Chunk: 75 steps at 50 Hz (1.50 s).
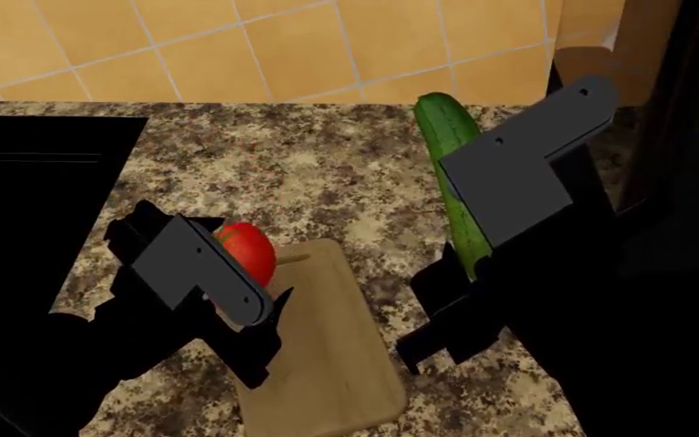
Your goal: Pick the vegetables from the sink and place them on the cutting board.
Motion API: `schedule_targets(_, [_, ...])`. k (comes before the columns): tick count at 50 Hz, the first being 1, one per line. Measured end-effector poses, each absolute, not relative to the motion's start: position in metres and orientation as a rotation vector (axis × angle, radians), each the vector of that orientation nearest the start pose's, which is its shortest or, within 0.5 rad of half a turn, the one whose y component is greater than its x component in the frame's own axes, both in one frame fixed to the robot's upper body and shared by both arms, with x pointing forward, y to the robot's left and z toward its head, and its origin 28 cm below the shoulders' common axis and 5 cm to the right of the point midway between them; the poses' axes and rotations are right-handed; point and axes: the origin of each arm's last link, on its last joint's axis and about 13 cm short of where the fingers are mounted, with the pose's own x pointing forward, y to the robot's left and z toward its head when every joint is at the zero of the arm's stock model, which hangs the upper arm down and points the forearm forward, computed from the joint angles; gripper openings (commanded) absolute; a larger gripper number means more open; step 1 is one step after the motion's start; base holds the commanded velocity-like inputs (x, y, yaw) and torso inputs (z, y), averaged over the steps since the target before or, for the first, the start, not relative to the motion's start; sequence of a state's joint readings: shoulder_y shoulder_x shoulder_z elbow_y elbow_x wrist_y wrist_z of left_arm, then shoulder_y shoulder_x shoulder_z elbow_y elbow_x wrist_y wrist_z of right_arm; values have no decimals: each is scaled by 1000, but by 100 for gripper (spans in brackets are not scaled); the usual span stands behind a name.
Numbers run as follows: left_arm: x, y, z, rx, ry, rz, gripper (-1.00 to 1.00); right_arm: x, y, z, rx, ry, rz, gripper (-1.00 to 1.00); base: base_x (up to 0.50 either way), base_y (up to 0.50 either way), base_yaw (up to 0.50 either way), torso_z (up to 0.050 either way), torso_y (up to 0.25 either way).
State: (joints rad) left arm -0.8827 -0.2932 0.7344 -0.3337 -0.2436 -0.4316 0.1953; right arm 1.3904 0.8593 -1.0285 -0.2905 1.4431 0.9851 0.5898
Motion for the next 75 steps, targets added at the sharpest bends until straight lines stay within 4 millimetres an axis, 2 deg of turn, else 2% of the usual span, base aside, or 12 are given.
schedule_targets(18, [358,192,137,488,89,-575,100,265,-140,258,-465,331,284,-100,0,0,0,0,0])
schedule_targets(31, [356,193,157,472,15,-554,100,265,-139,258,-463,329,286,-100,0,0,0,0,0])
schedule_targets(40, [349,195,179,432,-76,-539,100,266,-138,259,-453,341,289,-100,0,0,0,0,0])
schedule_targets(57, [338,210,219,281,-253,-401,100,271,-126,282,-258,404,332,-100,0,0,0,0,0])
schedule_targets(75, [341,226,235,168,-309,-222,100,278,-108,299,-51,559,388,-100,0,0,0,0,0])
